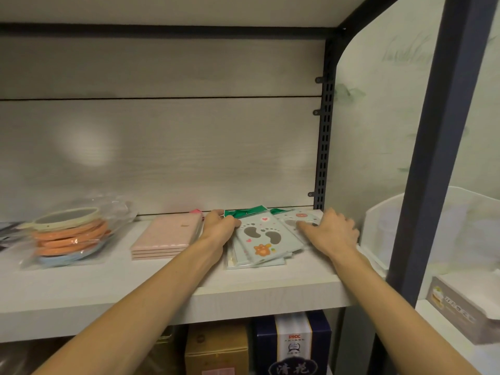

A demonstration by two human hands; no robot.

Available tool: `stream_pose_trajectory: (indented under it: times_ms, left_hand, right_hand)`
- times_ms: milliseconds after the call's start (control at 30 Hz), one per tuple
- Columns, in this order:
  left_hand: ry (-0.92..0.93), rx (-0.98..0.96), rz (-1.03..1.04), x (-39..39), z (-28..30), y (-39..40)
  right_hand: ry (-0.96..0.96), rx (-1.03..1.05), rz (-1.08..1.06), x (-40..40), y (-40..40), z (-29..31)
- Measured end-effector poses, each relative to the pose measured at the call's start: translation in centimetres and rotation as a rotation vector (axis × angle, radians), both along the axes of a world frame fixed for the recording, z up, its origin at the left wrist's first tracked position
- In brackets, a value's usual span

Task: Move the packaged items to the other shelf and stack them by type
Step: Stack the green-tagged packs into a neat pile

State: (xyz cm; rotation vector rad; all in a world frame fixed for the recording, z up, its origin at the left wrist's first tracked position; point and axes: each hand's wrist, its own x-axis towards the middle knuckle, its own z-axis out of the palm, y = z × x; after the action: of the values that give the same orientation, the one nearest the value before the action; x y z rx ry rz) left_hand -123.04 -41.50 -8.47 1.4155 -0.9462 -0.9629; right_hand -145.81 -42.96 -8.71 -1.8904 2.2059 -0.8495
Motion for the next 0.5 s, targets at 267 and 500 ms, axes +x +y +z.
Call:
stream_pose_trajectory:
  times_ms: [267, 500]
  left_hand:
    - [-0.166, -0.074, 0.054, -0.22, -0.14, 0.34]
    - [-0.249, -0.084, 0.059, -0.21, -0.04, 0.74]
  right_hand:
    - [-0.119, -0.025, 0.002, 0.16, 0.0, -0.18]
    - [-0.61, -0.382, 0.047, -0.47, 0.16, 0.55]
